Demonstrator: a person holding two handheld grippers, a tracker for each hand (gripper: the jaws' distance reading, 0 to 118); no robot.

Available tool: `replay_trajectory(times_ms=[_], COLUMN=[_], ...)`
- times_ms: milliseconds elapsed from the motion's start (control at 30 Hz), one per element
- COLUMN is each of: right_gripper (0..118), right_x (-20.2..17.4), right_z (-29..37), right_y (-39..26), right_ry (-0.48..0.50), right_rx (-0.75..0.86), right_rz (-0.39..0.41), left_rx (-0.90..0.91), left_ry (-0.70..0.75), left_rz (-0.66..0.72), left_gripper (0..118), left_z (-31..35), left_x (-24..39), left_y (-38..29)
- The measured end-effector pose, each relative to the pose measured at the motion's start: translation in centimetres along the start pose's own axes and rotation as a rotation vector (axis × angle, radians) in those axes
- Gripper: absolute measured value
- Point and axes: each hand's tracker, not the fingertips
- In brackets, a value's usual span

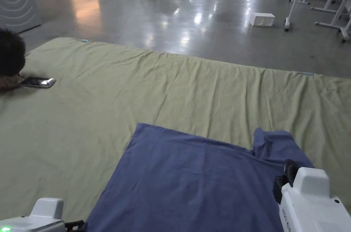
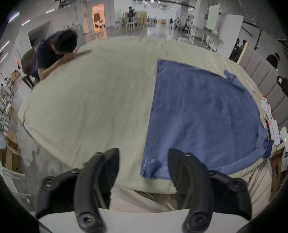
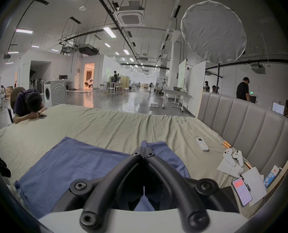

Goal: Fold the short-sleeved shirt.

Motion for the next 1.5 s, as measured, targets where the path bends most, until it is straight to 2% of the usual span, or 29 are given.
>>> replay_trajectory(times_ms=[133,267,300,333,400,433,500,567,700,767,867,967,1033,1100,1167,1300,1500], right_gripper=[0,0,0,0,0,0,0,0,0,0,0,1,13,40,57,57,59], right_x=[-0.5,-0.6,-0.5,-0.5,-0.3,-0.1,0.0,0.2,1.3,2.7,4.5,6.5,7.8,9.2,10.5,11.4,11.5], right_z=[-0.2,-0.4,-0.4,-0.4,-0.4,-0.4,-0.4,-0.4,0.3,0.5,0.9,1.7,2.4,3.0,3.9,5.6,5.8], right_y=[-0.2,-0.5,-0.6,-0.6,-0.8,-0.9,-1.0,-1.1,-1.2,-1.3,-1.1,-1.6,-2.3,-3.2,-4.8,-8.5,-13.5], right_ry=[0.016,0.040,0.042,0.041,0.036,0.034,0.030,0.028,0.039,0.083,0.058,0.020,-0.003,-0.022,-0.044,-0.066,-0.010], right_rx=[-0.015,-0.037,-0.039,-0.044,-0.050,-0.053,-0.061,-0.069,-0.076,-0.131,-0.201,-0.290,-0.354,-0.460,-0.560,-0.697,-0.849], right_rz=[0.009,0.019,0.019,0.022,0.021,0.017,0.012,0.006,-0.001,-0.035,0.029,0.046,0.028,0.004,-0.022,0.047,0.000], left_rx=[-0.040,-0.190,-0.149,-0.151,-0.148,-0.144,-0.142,-0.142,-0.135,-0.122,-0.104,-0.091,-0.085,-0.076,-0.069,-0.074,-0.083], left_ry=[-0.019,0.086,0.059,0.069,0.051,0.033,0.010,0.021,0.019,0.006,-0.001,-0.015,-0.016,-0.017,-0.001,0.006,0.013], left_rz=[0.006,-0.097,-0.076,-0.062,-0.079,-0.096,-0.133,-0.162,-0.142,-0.120,-0.108,-0.083,-0.082,-0.086,-0.116,-0.129,-0.147], left_gripper=[69,67,67,63,36,27,24,9,7,7,6,6,6,6,6,6,6], left_z=[-2.9,-6.7,-6.6,-6.1,-5.3,-5.1,-5.2,-5.4,-5.0,-4.3,-3.4,-2.9,-2.8,-2.6,-2.5,-2.7,-3.2], left_x=[0.2,1.3,1.3,1.3,1.6,2.0,2.8,3.6,3.2,2.8,2.4,1.9,1.8,1.8,2.1,2.3,2.4], left_y=[-0.1,-0.7,-0.8,-0.4,-0.5,-0.6,-0.9,-1.2,-1.1,-0.9,-1.0,-0.8,-0.7,-0.8,-0.9,-1.0,-1.2])
